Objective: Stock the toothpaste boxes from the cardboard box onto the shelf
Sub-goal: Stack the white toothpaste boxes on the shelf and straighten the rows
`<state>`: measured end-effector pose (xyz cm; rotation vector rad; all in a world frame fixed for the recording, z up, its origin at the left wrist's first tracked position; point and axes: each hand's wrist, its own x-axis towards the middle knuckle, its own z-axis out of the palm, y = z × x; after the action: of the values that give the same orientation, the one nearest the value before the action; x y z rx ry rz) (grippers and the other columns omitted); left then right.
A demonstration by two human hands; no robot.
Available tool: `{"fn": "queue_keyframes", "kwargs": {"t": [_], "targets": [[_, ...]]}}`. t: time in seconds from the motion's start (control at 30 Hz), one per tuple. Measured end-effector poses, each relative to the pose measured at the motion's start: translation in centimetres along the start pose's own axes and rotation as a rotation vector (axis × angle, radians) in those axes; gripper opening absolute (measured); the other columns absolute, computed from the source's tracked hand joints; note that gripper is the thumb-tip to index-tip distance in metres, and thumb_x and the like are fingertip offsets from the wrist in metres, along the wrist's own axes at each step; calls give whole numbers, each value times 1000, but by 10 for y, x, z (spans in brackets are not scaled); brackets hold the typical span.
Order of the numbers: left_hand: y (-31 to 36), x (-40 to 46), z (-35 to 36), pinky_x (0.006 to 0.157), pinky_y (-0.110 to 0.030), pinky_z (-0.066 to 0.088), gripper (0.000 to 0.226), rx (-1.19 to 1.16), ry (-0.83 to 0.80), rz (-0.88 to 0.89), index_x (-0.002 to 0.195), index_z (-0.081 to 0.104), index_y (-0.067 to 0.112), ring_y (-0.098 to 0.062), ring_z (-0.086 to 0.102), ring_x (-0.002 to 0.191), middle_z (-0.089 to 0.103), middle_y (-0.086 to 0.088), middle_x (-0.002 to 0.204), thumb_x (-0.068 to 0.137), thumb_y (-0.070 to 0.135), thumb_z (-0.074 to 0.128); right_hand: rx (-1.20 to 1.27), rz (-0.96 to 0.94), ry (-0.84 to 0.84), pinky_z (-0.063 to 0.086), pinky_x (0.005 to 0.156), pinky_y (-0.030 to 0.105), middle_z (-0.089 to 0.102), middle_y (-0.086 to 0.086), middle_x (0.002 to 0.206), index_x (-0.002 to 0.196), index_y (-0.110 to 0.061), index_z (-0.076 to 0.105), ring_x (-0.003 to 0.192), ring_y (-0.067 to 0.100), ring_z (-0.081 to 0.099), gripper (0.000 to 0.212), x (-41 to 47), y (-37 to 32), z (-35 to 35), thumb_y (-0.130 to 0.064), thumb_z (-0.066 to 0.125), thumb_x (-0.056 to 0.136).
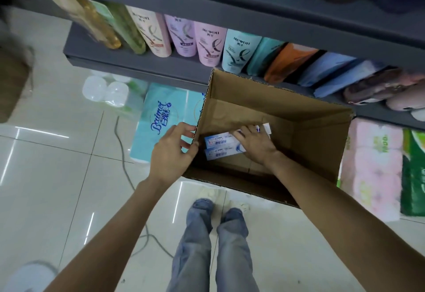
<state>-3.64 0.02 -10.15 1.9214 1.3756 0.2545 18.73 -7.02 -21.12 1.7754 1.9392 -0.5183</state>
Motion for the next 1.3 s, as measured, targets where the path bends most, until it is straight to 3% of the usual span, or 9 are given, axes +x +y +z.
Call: {"fn": "queue_keyframes", "kwargs": {"t": [0.23, 0.4, 0.57, 0.7, 0.8, 0.9, 0.97, 1.17, 1.3], "targets": [[18, 1, -6, 95, -27, 37, 48, 189, 73, 381, 122, 54, 13, -22, 42, 114, 52, -9, 124, 78, 26, 68, 295, 178, 95, 28, 99, 37, 45, 6, 134, 138, -18, 32, 124, 24, 38, 82, -45, 7, -50, -49, 70, 72], [69, 8, -6, 114, -40, 18, 102, 404, -279, 650, 142, 31, 10, -30, 29, 136, 37, -13, 143, 62, 55, 76, 252, 115, 282, 32, 94, 34, 55, 4, 124, 130, -15, 44, 113, 22, 48, 82, -132, 11, -116, -45, 75, 61], [138, -8, -34, 97, -29, 36, 92, 486, -449, 684, 141, 27, 23, -20, 50, 115, 49, 0, 133, 67, 59, 70, 231, 94, 564, 26, 100, 35, 65, 3, 96, 112, -12, 55, 91, 21, 56, 76, -213, 14, -186, -44, 76, 47], [171, -24, -64, 76, -32, 48, 73, 257, -450, 464, 119, 36, 30, -16, 58, 96, 57, 8, 115, 63, 61, 72, 147, 292, 795, 21, 111, 52, 57, 7, 127, 123, -10, 51, 125, 25, 45, 63, -266, 22, -226, -43, 70, 73], [193, -33, -78, 84, -33, 50, 70, -128, -476, 196, 117, 37, 29, -10, 58, 101, 56, 11, 117, 65, 42, 82, 663, 587, 991, 38, 102, 40, 55, 2, 123, 123, -16, 48, 115, 23, 50, 51, -294, 13, -243, -41, 66, 83], [219, -39, -87, 88, -31, 50, 68, -432, -492, 69, 119, 40, 22, -7, 60, 103, 60, 5, 121, 67, 24, 84, 1341, 647, 819, 48, 84, 19, 61, -11, 103, 116, -24, 47, 90, 2, 59, 36, -300, -13, -264, -34, 64, 86], [237, -44, -94, 84, -27, 51, 67, -477, -467, 100, 118, 41, 20, -6, 61, 101, 60, 5, 120, 67, 22, 84, 1460, 592, 755, 44, 75, 7, 64, -5, 104, 114, -25, 47, 86, -1, 60, 32, -294, -23, -270, -30, 63, 87], [278, -59, -113, 69, -26, 46, 73, -162, -320, 366, 115, 36, 29, -7, 58, 96, 53, 12, 112, 60, 45, 81, 1592, 647, 930, 51, 86, 33, 63, -5, 111, 110, -19, 46, 99, 12, 62, 39, -288, -19, -297, -29, 71, 81], [289, -58, -123, 79, -26, 49, 89, -222, -483, 365, 118, 32, 33, -3, 57, 101, 53, 15, 115, 49, 59, 82, 1777, 616, 1020, 53, 89, 42, 66, 1, 112, 120, -15, 48, 100, 16, 64, 41, -299, -15, -299, -23, 68, 85]]}}
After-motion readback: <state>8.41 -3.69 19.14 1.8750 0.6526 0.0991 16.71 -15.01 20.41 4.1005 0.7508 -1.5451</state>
